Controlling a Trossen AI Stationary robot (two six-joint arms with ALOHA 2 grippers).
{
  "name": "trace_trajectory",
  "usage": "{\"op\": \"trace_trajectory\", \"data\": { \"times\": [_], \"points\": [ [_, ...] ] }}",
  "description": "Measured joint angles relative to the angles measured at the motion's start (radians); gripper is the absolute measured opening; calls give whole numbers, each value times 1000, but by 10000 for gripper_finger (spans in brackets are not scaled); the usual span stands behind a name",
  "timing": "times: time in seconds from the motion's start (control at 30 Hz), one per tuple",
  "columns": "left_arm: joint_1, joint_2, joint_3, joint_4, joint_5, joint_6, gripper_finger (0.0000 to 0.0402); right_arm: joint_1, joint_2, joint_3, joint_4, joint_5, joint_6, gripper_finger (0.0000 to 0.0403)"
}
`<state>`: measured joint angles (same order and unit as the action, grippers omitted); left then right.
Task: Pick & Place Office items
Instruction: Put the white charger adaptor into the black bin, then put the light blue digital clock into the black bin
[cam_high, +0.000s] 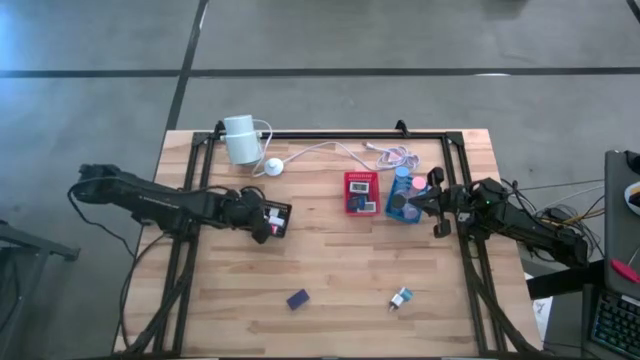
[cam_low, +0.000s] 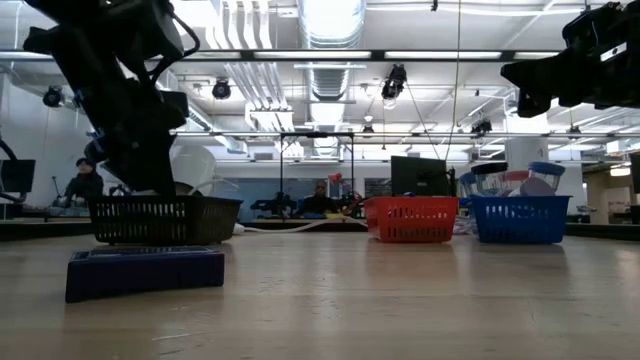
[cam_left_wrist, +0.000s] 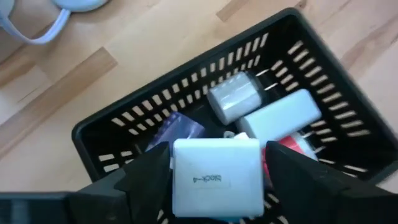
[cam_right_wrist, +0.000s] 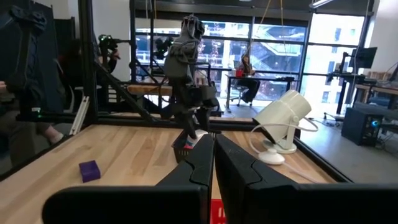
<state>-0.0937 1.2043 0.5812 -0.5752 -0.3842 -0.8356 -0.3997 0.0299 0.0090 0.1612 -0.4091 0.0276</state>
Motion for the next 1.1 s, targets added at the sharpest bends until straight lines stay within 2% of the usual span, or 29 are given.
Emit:
{"op": "trace_trajectory", "data": {
  "times": [0.47,1.1],
  "points": [
    [0,88,-1,18,-39,1,279,0,1,0,-22,0,15,11],
    [0,89,2,42,-73,28,285,0,5,0,-30,0,12,11]
  ]
}}
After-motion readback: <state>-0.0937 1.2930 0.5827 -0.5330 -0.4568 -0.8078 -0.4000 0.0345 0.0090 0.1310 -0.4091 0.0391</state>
